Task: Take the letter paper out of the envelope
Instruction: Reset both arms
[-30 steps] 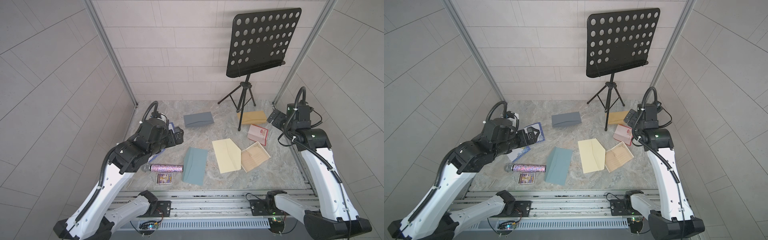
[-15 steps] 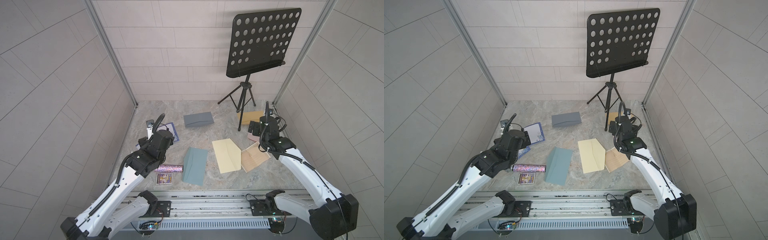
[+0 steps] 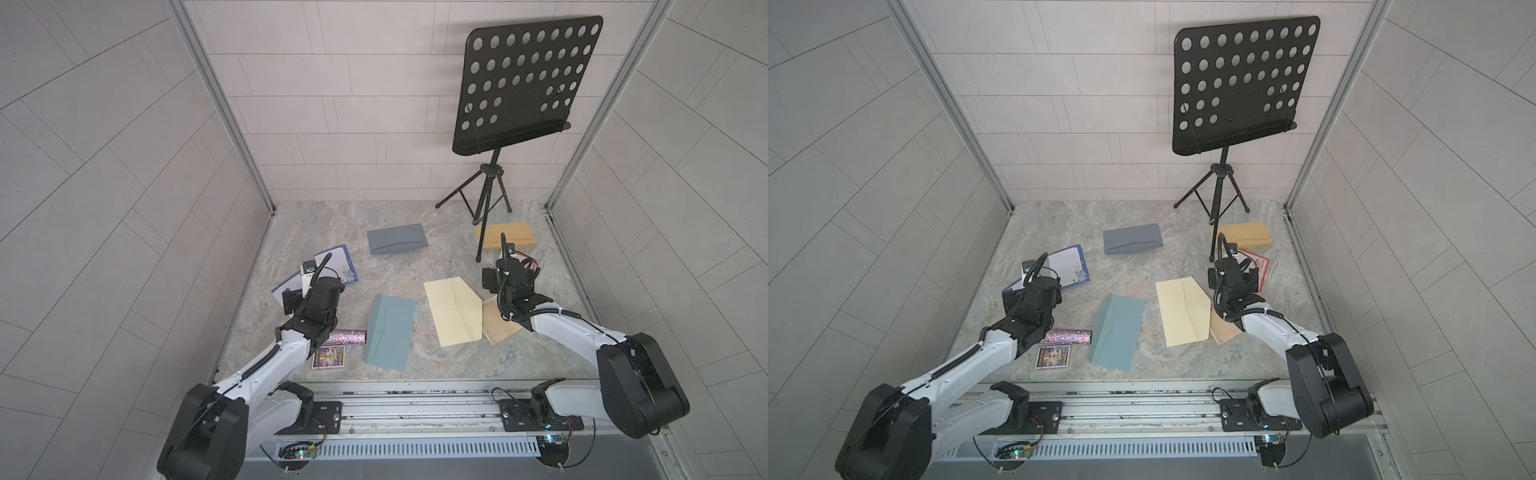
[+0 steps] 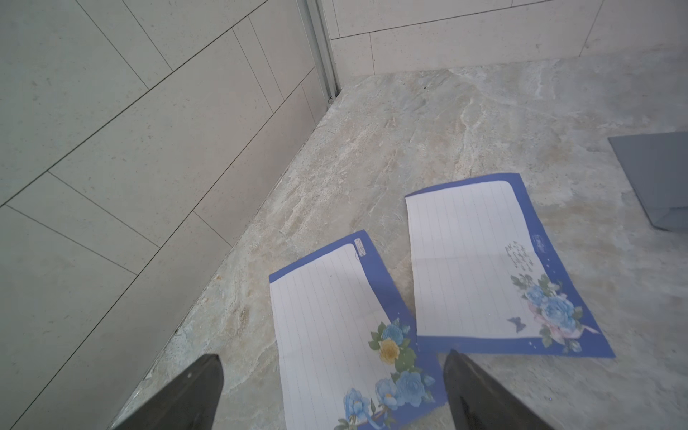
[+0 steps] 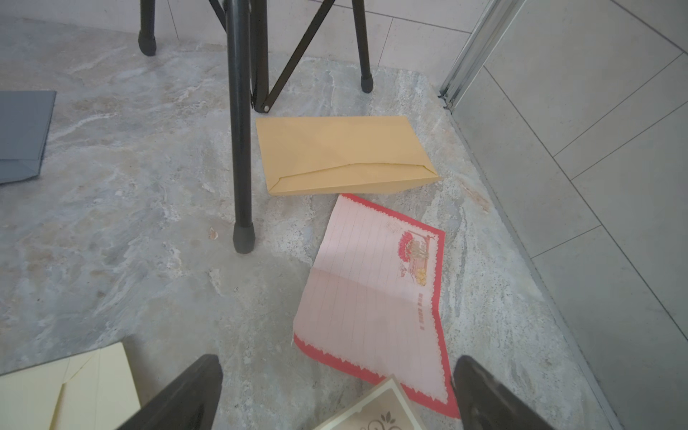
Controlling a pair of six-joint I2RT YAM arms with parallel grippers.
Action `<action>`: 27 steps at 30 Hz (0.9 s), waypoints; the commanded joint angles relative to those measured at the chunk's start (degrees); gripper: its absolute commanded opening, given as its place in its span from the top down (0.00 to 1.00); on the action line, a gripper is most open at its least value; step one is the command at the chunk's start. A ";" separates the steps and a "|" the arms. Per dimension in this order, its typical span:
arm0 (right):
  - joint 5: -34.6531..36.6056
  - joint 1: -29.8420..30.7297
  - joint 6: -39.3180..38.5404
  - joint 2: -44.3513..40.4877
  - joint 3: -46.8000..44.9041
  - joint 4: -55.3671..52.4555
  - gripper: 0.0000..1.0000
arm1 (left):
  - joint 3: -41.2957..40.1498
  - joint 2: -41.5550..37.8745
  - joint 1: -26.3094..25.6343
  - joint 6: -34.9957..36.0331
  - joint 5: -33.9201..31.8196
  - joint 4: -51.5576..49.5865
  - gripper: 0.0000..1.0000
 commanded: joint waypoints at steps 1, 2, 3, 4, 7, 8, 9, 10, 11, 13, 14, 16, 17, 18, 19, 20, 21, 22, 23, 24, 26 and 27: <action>3.08 -2.04 -3.89 0.91 1.51 4.10 0.00 | 2.55 6.55 3.28 4.97 4.03 10.74 0.00; 3.14 -2.98 -4.20 1.32 1.70 3.27 0.00 | 2.95 8.52 4.00 5.30 4.13 11.85 0.00; 2.86 -4.23 -4.25 1.60 1.21 3.12 0.00 | 3.45 10.63 4.69 5.32 4.56 12.90 0.00; 2.18 -5.52 -4.27 1.50 0.69 4.67 0.00 | 3.75 12.19 5.45 5.00 5.23 14.12 0.00; -1.89 -8.61 -5.52 1.67 -5.08 13.79 0.00 | 3.77 15.47 7.45 3.38 7.05 17.24 0.00; -3.37 -9.05 -6.10 2.01 -6.52 17.16 0.00 | 3.60 16.48 7.96 3.43 7.36 18.22 0.00; -4.49 -9.38 -6.89 2.57 -7.54 19.74 0.00 | 3.15 17.61 8.92 3.37 9.00 20.66 0.00; -5.35 -9.59 -7.28 3.14 -8.48 22.00 0.00 | 3.65 17.73 10.15 3.72 12.40 19.41 0.00; -7.19 -9.98 -7.22 3.91 -9.55 24.51 0.00 | 4.73 17.60 11.30 3.92 15.15 17.13 0.00; -9.20 -10.03 -7.81 5.51 -11.86 30.09 0.00 | 2.73 17.30 12.05 6.24 17.76 22.30 0.00; -10.31 -10.01 -7.95 6.36 -13.30 33.55 0.00 | 1.12 16.64 12.08 7.62 18.41 25.32 0.00; -11.67 -10.03 -8.64 7.78 -15.52 38.70 0.00 | -5.07 16.94 12.02 8.30 17.68 37.61 0.00; -11.91 -10.08 -8.63 8.54 -16.37 40.84 0.00 | -8.64 18.07 12.18 7.53 16.67 45.52 0.00; -12.33 -10.23 -8.55 9.82 -17.63 44.21 0.00 | -12.90 20.93 12.59 6.24 15.01 54.71 0.00; -12.80 -10.34 -8.73 11.41 -18.78 48.20 0.00 | -15.48 24.60 13.95 5.30 16.43 63.77 0.00; -12.75 -10.33 -8.80 12.67 -19.49 50.99 0.00 | -15.90 27.39 14.69 5.28 16.96 68.06 0.00; -13.00 -10.33 -8.98 12.93 -19.27 50.97 0.00 | -15.22 28.41 14.97 5.62 17.07 67.65 0.00; -13.14 -10.38 -9.15 12.73 -18.56 49.17 0.00 | -13.58 26.32 15.07 4.83 17.00 61.12 0.00; -12.83 -10.34 -9.01 12.69 -17.59 47.20 0.00 | -11.26 23.71 15.33 3.90 17.36 52.32 0.00; -12.00 -10.38 -8.55 12.74 -16.42 45.08 0.00 | -6.72 21.38 15.73 3.82 19.58 40.75 0.00; -10.55 -11.09 -7.16 13.30 -14.22 41.77 0.00 | -2.61 26.01 15.65 7.68 24.05 41.50 0.00; -11.66 -12.00 -6.40 13.35 -13.32 40.25 0.00 | -3.50 26.51 15.43 6.91 23.73 43.84 0.00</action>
